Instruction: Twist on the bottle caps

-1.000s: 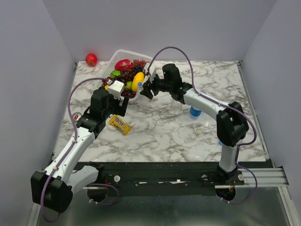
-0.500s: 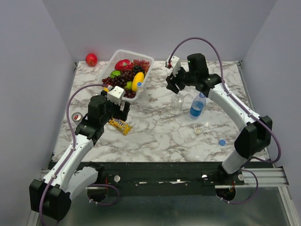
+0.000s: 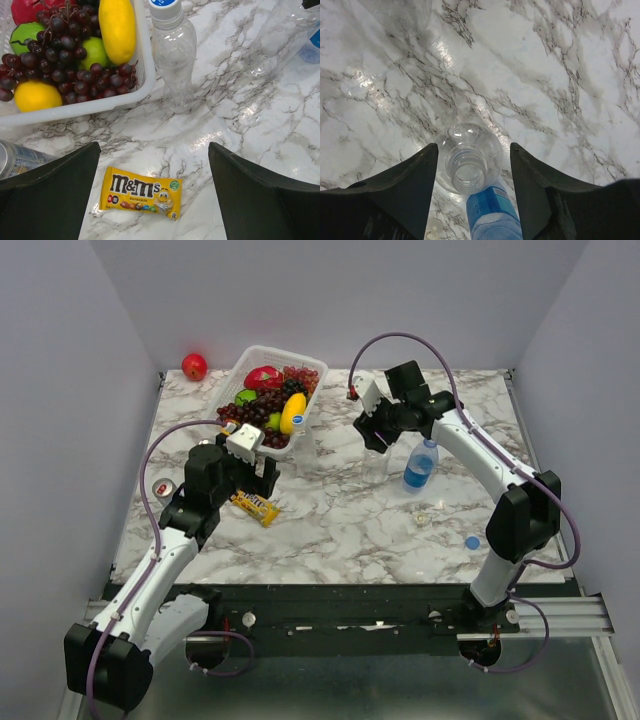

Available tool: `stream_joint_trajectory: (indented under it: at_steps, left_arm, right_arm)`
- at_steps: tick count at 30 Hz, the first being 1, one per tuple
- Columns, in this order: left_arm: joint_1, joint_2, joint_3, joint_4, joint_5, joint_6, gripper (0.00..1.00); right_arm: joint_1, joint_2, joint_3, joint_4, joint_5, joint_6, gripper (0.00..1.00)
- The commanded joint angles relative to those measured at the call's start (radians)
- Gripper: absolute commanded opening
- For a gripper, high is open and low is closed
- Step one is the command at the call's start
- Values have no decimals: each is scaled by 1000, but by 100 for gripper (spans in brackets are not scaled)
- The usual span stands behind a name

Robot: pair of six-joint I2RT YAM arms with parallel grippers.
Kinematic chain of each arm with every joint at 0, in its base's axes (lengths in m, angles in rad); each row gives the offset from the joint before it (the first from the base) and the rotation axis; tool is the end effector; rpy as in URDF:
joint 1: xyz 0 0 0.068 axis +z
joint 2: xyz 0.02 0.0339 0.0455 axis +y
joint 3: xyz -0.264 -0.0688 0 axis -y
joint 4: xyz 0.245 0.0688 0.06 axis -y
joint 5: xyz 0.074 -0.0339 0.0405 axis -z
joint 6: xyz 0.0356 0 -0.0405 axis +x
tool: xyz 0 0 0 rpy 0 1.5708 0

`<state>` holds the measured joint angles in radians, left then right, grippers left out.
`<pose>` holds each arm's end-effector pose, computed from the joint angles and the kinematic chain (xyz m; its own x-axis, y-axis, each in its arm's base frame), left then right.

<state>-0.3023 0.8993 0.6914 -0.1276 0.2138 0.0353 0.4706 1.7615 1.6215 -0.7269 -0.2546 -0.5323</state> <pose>0.1988 -0.0699 0.2925 -0.2971 0.1288 -0.9461 0.4930 0.8693 -0.0365 0.3446 0.1854 0.3153 -0.2890 -0.6981 -0.6551 -0.8481 0.5041 -0.1630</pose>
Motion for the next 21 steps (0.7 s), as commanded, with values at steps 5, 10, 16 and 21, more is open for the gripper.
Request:
stream_joint_trajectory:
  at_steps: [5, 10, 16, 21]
  left_arm:
    - [5, -13, -7, 23, 38, -18, 99]
    - [5, -7, -6, 23, 44, -20, 99]
    - [5, -5, -13, 32, 52, -25, 99]
    - [5, -3, -16, 36, 62, -25, 99]
  right_arm:
    - [-16, 4, -17, -29, 37, 2, 61]
    - [-26, -2, -25, -37, 26, 5, 59]
    - [-32, -13, -48, -48, -5, 6, 55]
    - [-30, -4, -45, -55, -12, 3, 43]
